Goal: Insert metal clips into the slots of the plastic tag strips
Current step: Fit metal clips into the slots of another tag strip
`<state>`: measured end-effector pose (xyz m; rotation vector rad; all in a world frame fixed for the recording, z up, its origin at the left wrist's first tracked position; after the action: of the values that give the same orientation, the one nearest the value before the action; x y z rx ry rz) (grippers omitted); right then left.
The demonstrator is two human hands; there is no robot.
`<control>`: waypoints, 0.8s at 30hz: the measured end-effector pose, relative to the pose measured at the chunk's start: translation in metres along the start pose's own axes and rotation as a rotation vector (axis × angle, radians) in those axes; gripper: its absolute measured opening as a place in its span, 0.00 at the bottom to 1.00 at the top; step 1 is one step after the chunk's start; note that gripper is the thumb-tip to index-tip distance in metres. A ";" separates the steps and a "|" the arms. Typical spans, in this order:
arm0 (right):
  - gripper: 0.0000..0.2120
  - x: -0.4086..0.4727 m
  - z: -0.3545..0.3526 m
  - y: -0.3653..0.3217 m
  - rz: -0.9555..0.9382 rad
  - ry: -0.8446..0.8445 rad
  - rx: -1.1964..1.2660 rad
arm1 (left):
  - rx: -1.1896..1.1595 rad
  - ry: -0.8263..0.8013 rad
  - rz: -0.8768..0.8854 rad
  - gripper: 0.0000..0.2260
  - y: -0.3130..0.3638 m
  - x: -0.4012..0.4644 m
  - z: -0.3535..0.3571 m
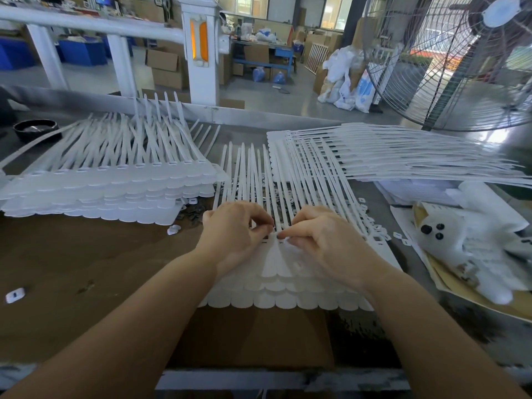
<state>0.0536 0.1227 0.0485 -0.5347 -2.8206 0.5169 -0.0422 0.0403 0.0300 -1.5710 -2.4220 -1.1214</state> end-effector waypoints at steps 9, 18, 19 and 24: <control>0.05 0.001 -0.009 0.009 0.109 0.118 0.213 | -0.245 -0.048 0.026 0.09 0.010 -0.006 0.001; 0.04 0.003 -0.004 0.007 0.118 0.093 0.280 | -0.286 -0.034 0.037 0.08 0.011 -0.006 0.001; 0.04 0.003 -0.005 0.008 0.120 0.103 0.284 | -0.248 -0.026 0.040 0.08 0.010 -0.007 0.000; 0.03 0.009 -0.007 0.027 0.205 0.238 0.198 | -0.179 0.078 -0.027 0.07 -0.004 -0.008 -0.010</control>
<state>0.0562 0.1515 0.0463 -0.7918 -2.4708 0.7110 -0.0444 0.0274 0.0317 -1.5119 -2.3577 -1.4116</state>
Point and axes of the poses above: each hand's wrist, its own x-axis towards the middle knuckle, its own z-axis out of the palm, y = z × x, the point moved 8 cm from there along x, towards the middle knuckle, and after that the axes turned 15 degrees about z, right-handed, at the moved point
